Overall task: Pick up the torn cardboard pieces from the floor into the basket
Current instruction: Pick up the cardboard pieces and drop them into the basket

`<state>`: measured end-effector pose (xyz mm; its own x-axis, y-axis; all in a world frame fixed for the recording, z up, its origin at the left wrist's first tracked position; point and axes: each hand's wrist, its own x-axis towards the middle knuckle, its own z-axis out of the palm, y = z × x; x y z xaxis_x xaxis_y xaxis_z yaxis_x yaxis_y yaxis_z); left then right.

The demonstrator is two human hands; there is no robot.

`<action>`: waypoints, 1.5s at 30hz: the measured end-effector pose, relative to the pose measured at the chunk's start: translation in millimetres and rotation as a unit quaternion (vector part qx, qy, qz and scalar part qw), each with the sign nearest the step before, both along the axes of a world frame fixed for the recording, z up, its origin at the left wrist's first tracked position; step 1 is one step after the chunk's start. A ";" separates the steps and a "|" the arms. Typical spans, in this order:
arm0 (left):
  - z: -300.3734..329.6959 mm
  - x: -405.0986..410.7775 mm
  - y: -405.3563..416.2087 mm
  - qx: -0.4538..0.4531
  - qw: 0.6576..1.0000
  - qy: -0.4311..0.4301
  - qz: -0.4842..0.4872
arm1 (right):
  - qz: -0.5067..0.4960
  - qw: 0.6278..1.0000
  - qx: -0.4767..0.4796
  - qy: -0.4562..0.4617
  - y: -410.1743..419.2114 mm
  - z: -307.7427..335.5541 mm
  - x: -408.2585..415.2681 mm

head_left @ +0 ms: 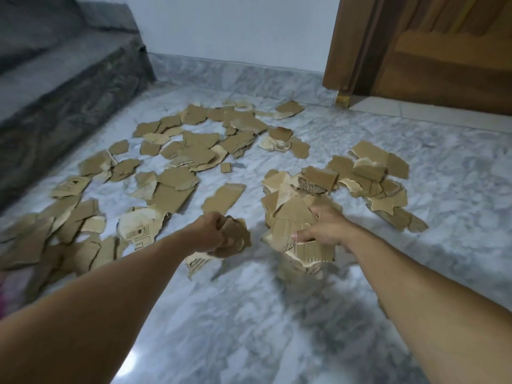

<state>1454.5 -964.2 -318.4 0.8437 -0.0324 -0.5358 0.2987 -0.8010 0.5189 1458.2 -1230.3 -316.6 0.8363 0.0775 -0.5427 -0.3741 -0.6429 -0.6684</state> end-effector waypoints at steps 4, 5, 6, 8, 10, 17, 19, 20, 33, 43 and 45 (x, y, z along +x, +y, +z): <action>50.1 -22.6 37.9 0.009 0.998 -0.037 0.042 | 0.039 0.999 0.012 -0.027 43.7 37.5 -2.7; 67.5 -31.9 48.5 0.013 0.998 -0.043 0.053 | 0.048 0.998 0.022 -0.028 57.5 52.5 -6.9; 83.3 -39.4 56.8 0.020 0.997 -0.052 0.060 | 0.049 0.998 0.031 -0.029 68.9 66.0 -9.9; 129.7 -67.4 86.6 0.057 0.992 -0.080 0.078 | 0.072 0.996 0.045 -0.043 105.9 100.2 -22.2; 166.4 -83.8 111.1 0.086 0.987 -0.103 0.091 | 0.078 0.993 0.071 -0.052 137.7 123.6 -29.7; 270.2 -157.9 243.8 0.172 0.948 -0.173 0.204 | 0.110 0.984 0.096 -0.100 290.0 222.4 -68.8; 287.5 -177.4 281.8 0.195 0.934 -0.188 0.233 | 0.108 0.982 0.109 -0.111 335.5 242.9 -80.9; 293.5 -187.0 303.2 0.197 0.928 -0.194 0.249 | 0.115 0.980 0.115 -0.119 360.6 252.0 -88.9; 267.9 -250.2 500.9 0.207 0.915 -0.104 0.330 | 0.200 0.958 0.101 -0.181 613.6 242.9 -138.3; 289.2 -192.1 486.9 0.086 0.927 -0.165 0.326 | 0.206 0.970 0.045 -0.118 516.3 274.4 -65.2; 282.8 -162.1 457.6 0.034 0.935 -0.181 0.304 | 0.199 0.975 -0.007 -0.099 477.0 269.5 -45.5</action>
